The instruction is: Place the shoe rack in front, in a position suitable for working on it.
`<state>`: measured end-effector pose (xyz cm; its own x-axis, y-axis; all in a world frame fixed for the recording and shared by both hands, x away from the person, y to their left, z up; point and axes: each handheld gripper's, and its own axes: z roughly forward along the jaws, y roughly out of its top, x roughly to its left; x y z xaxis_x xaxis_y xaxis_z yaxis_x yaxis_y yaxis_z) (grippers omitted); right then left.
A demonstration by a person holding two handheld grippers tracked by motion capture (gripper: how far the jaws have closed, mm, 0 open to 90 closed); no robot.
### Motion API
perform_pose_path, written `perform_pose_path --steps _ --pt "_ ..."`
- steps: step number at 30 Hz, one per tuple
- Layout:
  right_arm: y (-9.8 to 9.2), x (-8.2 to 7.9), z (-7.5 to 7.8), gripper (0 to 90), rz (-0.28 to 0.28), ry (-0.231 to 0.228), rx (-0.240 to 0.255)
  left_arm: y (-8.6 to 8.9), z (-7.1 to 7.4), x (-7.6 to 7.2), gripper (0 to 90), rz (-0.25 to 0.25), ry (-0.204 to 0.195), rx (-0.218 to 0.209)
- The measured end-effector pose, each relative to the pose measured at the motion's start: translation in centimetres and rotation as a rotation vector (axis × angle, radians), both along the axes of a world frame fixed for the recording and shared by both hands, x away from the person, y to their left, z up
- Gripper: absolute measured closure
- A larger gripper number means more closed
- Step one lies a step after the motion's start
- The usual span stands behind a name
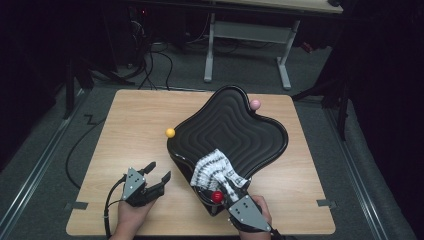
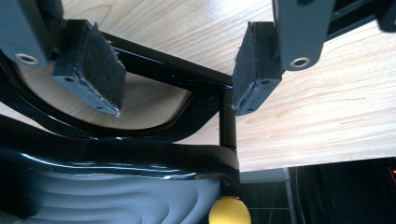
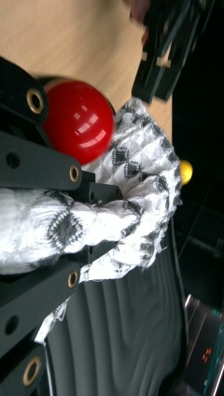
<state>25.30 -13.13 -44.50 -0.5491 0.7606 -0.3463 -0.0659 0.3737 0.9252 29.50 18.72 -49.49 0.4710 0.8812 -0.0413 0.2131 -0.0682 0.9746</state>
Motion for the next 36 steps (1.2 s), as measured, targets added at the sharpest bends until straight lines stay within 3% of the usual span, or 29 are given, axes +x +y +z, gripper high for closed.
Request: perform_pose_path --steps 3,5,8,16,18,22,24,26,27,28,29,30,31,32,33,34,35,36 --pt "-1.8 1.3 0.7 78.8 -0.061 -0.004 0.012 0.1 0.0 0.0 34.9 0.004 0.001 0.001" --pt "-2.1 1.6 0.9 78.7 -0.073 -0.009 0.011 0.1 0.0 0.0 34.9 0.005 0.001 0.001" --pt "-4.2 3.5 2.1 78.7 -0.139 -0.029 0.018 0.2 0.0 0.0 35.0 0.008 0.003 0.003" --pt "-7.0 6.6 4.2 78.5 -0.242 -0.058 0.04 0.4 0.0 0.0 35.3 0.008 0.007 -0.01" --pt "-8.1 7.7 5.1 78.7 -0.277 -0.057 0.063 0.2 0.3 -0.1 40.8 -0.016 0.024 -0.047" --pt "-8.1 7.7 5.1 78.7 -0.277 -0.056 0.066 -1.0 1.0 -0.7 48.0 -0.065 0.02 -0.087" --pt "-8.0 7.5 4.9 78.7 -0.274 -0.061 0.062 -2.1 1.4 -1.4 52.9 -0.087 -0.006 -0.074" --pt "-8.0 7.2 4.8 78.7 -0.268 -0.063 0.066 -3.2 1.6 -2.0 60.3 -0.104 -0.027 -0.034" --pt "-8.0 6.9 4.7 78.7 -0.264 -0.061 0.072 -4.1 1.5 -2.2 66.5 -0.095 -0.03 0.01" --pt "-8.0 6.9 4.7 78.7 -0.264 -0.061 0.072 -4.1 1.5 -2.2 68.9 -0.095 -0.03 0.01" --pt "-8.2 6.5 4.6 78.7 -0.26 -0.063 0.076 -4.4 1.3 -2.1 70.0 -0.072 -0.017 0.04" --pt "-8.2 6.4 4.6 78.7 -0.258 -0.063 0.08 -4.3 1.0 -1.6 69.9 -0.04 0.01 0.037" --pt "-8.3 6.2 4.5 78.7 -0.256 -0.063 0.083 -4.3 1.0 -1.6 69.0 -0.04 0.01 0.037" --pt "-8.3 6.0 4.5 78.8 -0.254 -0.062 0.085 -3.8 0.7 -0.8 66.7 0.016 0.023 0.044" --pt "-8.3 6.0 4.5 78.8 -0.254 -0.062 0.085 -3.8 0.7 -0.8 63.5 0.016 0.023 0.044" --pt "-8.5 5.6 4.3 78.7 -0.247 -0.059 0.089 -3.0 0.3 0.6 60.6 0.073 0.046 0.059" --pt "-8.5 5.6 4.3 78.7 -0.247 -0.059 0.089 -3.0 0.3 0.6 58.7 0.073 0.046 0.059" --pt "-8.5 5.5 4.3 78.7 -0.244 -0.06 0.088 -2.5 0.1 1.7 58.7 0.099 0.076 0.056"
